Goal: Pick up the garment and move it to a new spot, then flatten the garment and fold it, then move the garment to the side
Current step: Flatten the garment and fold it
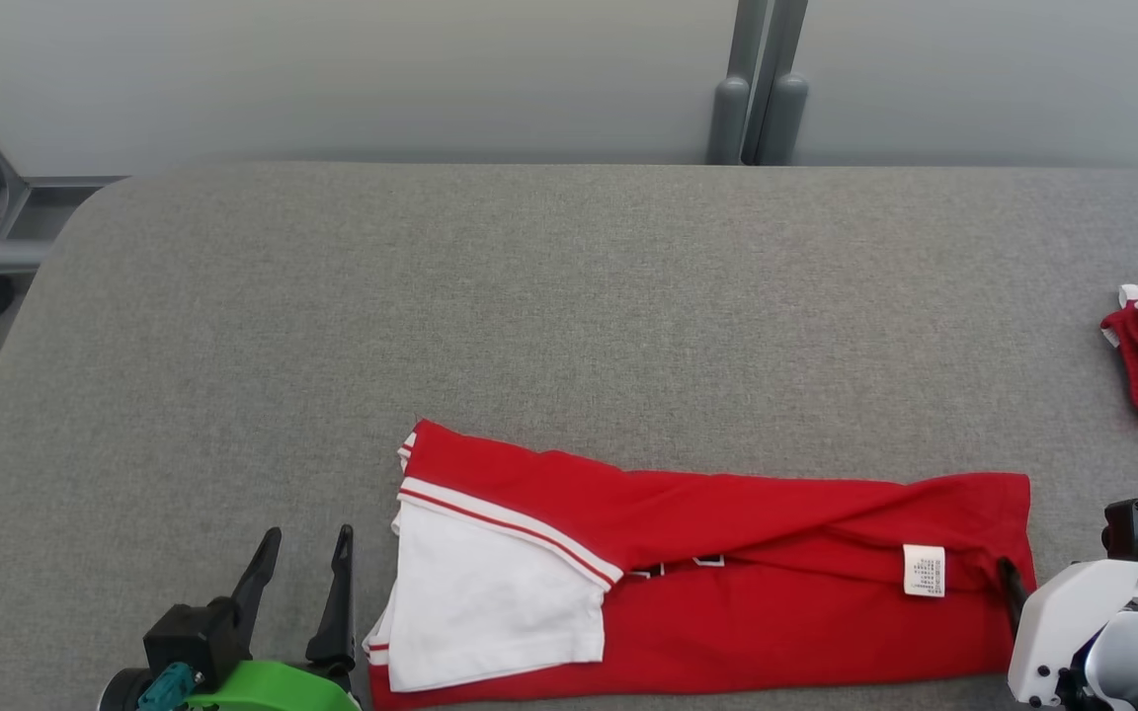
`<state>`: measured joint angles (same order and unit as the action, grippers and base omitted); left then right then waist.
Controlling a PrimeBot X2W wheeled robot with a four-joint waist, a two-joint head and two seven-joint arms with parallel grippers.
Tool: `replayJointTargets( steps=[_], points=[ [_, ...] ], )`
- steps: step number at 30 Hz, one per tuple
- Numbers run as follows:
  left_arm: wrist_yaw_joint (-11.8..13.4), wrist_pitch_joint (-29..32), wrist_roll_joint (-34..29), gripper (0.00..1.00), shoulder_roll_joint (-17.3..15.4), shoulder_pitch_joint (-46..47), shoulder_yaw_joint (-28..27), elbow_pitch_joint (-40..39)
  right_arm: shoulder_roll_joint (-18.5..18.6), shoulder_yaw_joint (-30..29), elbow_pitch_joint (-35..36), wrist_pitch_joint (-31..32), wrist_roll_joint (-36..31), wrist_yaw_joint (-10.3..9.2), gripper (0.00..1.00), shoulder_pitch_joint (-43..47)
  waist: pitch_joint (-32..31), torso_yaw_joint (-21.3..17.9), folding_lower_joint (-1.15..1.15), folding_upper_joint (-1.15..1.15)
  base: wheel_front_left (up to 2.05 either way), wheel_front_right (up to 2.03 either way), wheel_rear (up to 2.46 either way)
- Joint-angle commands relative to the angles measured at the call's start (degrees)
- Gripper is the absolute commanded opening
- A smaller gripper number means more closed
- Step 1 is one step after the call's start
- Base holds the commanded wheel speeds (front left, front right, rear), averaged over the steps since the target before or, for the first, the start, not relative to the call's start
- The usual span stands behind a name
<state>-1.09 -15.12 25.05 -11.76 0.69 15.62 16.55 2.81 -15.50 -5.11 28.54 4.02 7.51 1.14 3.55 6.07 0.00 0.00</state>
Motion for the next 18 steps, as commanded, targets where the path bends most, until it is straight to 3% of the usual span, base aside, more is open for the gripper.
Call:
replayJointTargets(
  steps=[1, 18],
  points=[
    [-0.4, 0.0, -0.2, 1.00, 0.1, 0.9, -0.2, 0.2, 0.2, -0.1, -0.4, 0.4, 0.6, -0.05, 1.00, -0.5, 0.7, 0.3, 0.00, 0.00, 0.00, 0.00, 0.00],
    [-1.5, 0.0, -0.7, 1.00, 0.1, 2.4, -0.3, 1.5, 0.2, -2.3, -6.6, 6.6, 3.8, -0.05, 1.00, -3.3, 2.5, 1.4, 0.00, 0.00, 0.00, 0.00, 0.00]
  ],
)
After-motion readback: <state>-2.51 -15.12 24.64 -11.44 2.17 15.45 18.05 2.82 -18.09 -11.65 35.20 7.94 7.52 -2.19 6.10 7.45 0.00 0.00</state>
